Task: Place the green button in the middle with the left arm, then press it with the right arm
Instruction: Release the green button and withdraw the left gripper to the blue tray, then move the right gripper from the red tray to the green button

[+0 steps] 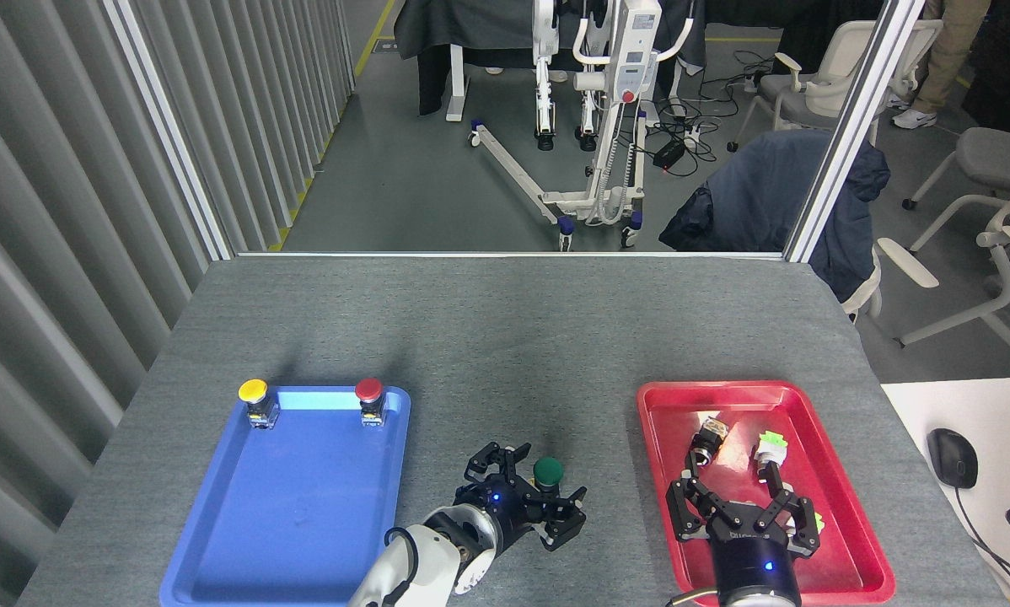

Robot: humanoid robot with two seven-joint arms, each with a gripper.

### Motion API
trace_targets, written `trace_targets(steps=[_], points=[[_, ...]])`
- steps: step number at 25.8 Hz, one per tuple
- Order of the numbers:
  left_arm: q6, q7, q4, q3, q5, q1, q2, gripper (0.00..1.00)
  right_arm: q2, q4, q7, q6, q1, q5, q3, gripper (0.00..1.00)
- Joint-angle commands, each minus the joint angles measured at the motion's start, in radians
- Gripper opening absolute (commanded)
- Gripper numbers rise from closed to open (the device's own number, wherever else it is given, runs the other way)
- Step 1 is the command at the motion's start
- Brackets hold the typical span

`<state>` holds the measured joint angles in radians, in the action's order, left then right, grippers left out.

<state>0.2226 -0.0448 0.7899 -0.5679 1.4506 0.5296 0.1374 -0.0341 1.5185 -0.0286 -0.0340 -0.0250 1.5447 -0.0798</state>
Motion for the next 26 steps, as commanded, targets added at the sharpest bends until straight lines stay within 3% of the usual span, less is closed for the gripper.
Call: trace_targets(steps=[1,11,17,19,21,24,26], points=[[0.084,-0.009,0.097,0.006,-0.002,-0.045,-0.033,0.98,0.000,0.000,-0.002,0.000,-0.001,0.000,0.000,1.00],[0.166,0.003,0.483,0.108,-0.002,-0.257,-0.153,0.98,-0.004,0.017,0.004,-0.007,0.019,-0.002,-0.003,1.00],[0.166,0.079,0.753,0.350,-0.002,-0.367,-0.187,0.98,-0.023,0.022,0.007,-0.003,0.031,0.000,-0.002,0.94],[0.166,0.082,0.767,0.480,-0.002,-0.398,-0.185,0.98,-0.026,0.022,0.004,0.006,0.031,0.000,0.000,0.74],[0.167,0.083,0.782,0.588,-0.002,-0.413,-0.187,0.98,-0.027,0.019,0.004,0.045,0.031,0.000,0.003,0.37],[0.173,0.083,0.787,0.698,-0.002,-0.462,-0.190,0.98,-0.024,0.011,0.006,0.158,0.039,0.000,0.015,0.00],[0.184,0.083,0.796,0.743,-0.002,-0.482,-0.191,0.98,-0.018,0.005,0.009,0.224,0.043,0.002,0.041,0.00]])
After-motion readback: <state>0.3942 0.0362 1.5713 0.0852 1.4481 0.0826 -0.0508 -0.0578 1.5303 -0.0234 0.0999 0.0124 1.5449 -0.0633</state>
